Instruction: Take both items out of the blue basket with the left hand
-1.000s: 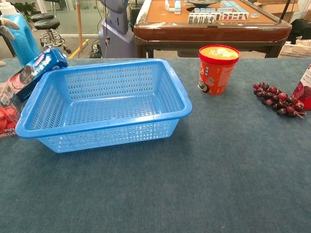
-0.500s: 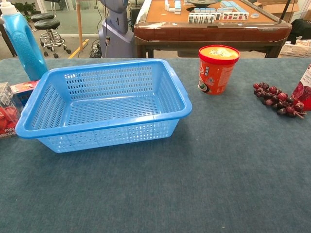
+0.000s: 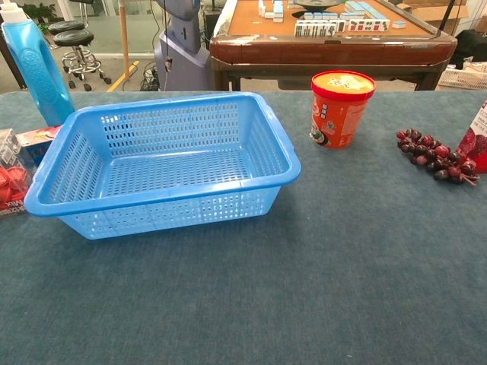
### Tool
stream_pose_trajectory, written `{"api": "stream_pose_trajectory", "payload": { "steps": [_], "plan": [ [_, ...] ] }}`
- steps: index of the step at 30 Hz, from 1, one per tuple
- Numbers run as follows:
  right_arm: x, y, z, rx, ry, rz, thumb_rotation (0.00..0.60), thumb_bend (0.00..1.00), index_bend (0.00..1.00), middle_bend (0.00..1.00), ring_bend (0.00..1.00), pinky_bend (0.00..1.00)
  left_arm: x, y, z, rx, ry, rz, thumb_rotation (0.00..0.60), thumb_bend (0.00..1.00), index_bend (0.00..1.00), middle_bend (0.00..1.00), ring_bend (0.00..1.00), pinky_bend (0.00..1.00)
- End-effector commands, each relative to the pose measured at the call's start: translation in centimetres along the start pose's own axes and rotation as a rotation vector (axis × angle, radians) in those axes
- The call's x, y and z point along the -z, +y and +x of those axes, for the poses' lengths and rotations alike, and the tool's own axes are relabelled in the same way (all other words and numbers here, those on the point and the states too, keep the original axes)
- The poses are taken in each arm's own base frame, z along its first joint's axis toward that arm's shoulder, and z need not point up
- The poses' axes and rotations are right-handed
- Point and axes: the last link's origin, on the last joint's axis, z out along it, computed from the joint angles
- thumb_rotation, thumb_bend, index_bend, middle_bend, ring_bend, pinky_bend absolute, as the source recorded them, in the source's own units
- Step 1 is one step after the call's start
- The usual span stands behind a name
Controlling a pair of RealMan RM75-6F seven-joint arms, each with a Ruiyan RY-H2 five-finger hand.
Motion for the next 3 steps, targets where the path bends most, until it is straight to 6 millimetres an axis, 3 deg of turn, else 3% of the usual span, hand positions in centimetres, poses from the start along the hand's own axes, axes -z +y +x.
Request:
{"api": "stream_pose_trajectory", "payload": {
  "steps": [1,3],
  "plan": [
    [0.06,-0.07,-0.22,-0.008,-0.004,0.006,0.6,0.22,0.26,0.26,0.27,0.38,1.37,-0.51,-0.59,-0.037,-0.005,-0.011,0.6,0.29,0.16,0.19,0.15,0.22],
    [0.14,-0.14,-0.3,-0.011,-0.005,0.009,0.6,0.22,0.26,0.26,0.27,0.38,1.64,-0.59,-0.69,-0.04,-0.01,-0.012,0.6,0.29,0.16,0.19,0.15,0.22]
  ]
}}
